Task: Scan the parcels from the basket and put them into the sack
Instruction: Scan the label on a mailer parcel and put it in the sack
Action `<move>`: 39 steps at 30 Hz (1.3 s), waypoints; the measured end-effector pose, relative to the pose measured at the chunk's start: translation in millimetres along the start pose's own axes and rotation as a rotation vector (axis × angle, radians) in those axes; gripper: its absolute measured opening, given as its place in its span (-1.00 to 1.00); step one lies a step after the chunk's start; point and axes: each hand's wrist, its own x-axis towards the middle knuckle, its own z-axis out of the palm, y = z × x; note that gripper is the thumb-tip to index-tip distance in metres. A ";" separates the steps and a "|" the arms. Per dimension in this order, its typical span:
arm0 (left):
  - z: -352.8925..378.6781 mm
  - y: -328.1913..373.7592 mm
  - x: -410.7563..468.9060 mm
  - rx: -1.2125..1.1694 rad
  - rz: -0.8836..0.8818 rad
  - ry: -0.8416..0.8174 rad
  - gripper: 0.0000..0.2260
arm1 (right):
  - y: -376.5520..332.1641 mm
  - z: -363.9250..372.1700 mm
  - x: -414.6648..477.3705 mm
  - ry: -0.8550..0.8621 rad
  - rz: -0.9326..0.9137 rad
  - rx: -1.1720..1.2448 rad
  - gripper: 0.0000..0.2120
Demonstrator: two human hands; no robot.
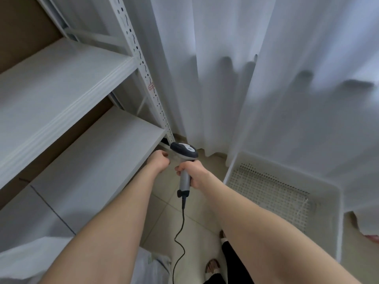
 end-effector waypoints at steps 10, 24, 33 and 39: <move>-64.9 -8.6 57.2 -0.191 -0.139 0.068 -0.63 | -77.5 57.8 70.2 -0.082 -0.026 -0.083 -0.84; -106.0 -92.9 188.5 -0.392 -0.261 -0.220 -0.60 | -125.9 178.1 215.4 -0.102 0.010 -0.104 -0.80; -69.7 -124.0 297.2 -0.549 -0.241 -0.139 -0.94 | -111.0 222.8 338.7 -0.096 -0.006 -0.201 -0.77; -31.7 -158.7 365.0 -0.609 -0.332 -0.014 -0.90 | -85.0 239.8 407.7 -0.164 -0.015 -0.347 -0.40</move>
